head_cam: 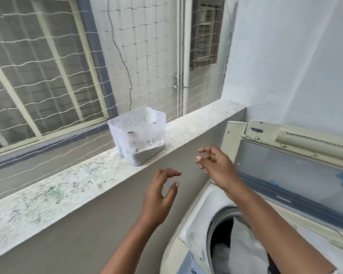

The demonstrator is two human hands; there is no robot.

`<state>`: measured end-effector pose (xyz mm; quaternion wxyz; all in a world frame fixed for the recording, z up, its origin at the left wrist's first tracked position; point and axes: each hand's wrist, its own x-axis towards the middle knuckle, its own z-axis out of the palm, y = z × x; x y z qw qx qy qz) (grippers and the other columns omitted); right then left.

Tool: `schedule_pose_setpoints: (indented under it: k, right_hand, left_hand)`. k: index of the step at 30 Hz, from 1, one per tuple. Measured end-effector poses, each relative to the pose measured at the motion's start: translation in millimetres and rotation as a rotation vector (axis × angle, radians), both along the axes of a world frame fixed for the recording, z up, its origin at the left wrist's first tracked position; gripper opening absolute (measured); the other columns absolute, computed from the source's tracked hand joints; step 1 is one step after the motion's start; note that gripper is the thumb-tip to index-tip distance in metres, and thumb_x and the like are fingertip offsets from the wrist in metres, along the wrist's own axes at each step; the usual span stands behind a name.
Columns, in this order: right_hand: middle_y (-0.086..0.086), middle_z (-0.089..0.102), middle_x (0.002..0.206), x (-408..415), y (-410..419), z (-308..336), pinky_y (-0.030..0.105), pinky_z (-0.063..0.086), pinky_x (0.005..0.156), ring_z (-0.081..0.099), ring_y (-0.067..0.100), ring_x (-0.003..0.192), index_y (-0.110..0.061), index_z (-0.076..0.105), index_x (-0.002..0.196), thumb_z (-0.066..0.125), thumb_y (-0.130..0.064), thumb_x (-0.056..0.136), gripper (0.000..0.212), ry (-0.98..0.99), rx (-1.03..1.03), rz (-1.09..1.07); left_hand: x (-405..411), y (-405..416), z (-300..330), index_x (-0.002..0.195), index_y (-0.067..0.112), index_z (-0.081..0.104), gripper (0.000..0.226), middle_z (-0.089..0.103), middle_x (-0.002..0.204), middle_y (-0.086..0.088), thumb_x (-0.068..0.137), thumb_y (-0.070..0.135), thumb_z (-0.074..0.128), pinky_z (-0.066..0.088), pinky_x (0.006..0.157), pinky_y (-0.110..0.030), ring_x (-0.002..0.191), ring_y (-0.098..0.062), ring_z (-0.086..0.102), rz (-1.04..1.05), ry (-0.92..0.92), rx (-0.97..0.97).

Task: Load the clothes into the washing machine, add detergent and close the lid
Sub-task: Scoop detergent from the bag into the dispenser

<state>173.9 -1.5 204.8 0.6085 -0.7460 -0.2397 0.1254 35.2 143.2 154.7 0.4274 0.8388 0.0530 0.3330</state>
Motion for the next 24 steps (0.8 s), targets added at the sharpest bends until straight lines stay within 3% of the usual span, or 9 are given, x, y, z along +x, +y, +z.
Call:
schedule_pose_setpoints:
  k: [5,11,15,21,24]
  right_hand:
    - [-0.003,0.068,0.087,23,-80,-53,0.032,0.05,0.077,0.059,0.002,0.069,-0.025,0.067,0.098,0.071,-0.014,0.089,0.015,-0.042,-0.191,-0.2]
    - [-0.008,0.066,0.1,39,-176,-102,0.028,0.046,0.078,0.064,0.012,0.093,-0.023,0.064,0.107,0.075,-0.018,0.084,0.025,-0.061,-0.495,-0.368]
    - [-0.008,0.057,0.115,48,-227,-133,0.026,0.043,0.088,0.059,0.015,0.11,-0.019,0.062,0.122,0.078,-0.021,0.08,0.045,-0.113,-0.693,-0.41]
    - [-0.004,0.048,0.14,63,-263,-167,0.034,0.041,0.104,0.049,0.02,0.128,-0.021,0.047,0.142,0.075,-0.032,0.078,0.071,-0.22,-0.986,-0.377]
    - [-0.002,0.041,0.146,68,-267,-184,0.036,0.038,0.108,0.041,0.021,0.135,-0.019,0.039,0.147,0.075,-0.036,0.076,0.081,-0.262,-1.083,-0.325]
  left_hand:
    - [42,-33,-33,0.118,0.025,0.064,0.03,0.059,0.118,0.018,0.092,0.011,0.063,0.041,0.098,-0.014,0.115,0.0,0.055,-0.209,0.169,0.025]
    - [96,-78,-79,0.126,0.028,0.059,0.033,0.056,0.127,0.016,0.094,0.024,0.059,0.036,0.1,-0.013,0.12,0.005,0.05,-0.441,0.336,0.107]
    - [133,-111,-105,0.136,0.023,0.052,0.044,0.049,0.136,0.011,0.092,0.024,0.06,0.034,0.108,-0.019,0.129,-0.004,0.044,-0.509,0.426,0.196]
    - [178,-144,-137,0.152,0.027,0.029,0.068,0.028,0.153,0.012,0.093,0.027,0.062,0.025,0.098,-0.008,0.142,-0.006,0.025,-0.572,0.575,0.332]
    - [197,-156,-150,0.153,0.023,0.026,0.072,0.018,0.159,0.005,0.091,0.026,0.063,0.034,0.108,-0.019,0.147,-0.013,0.019,-0.578,0.548,0.436]
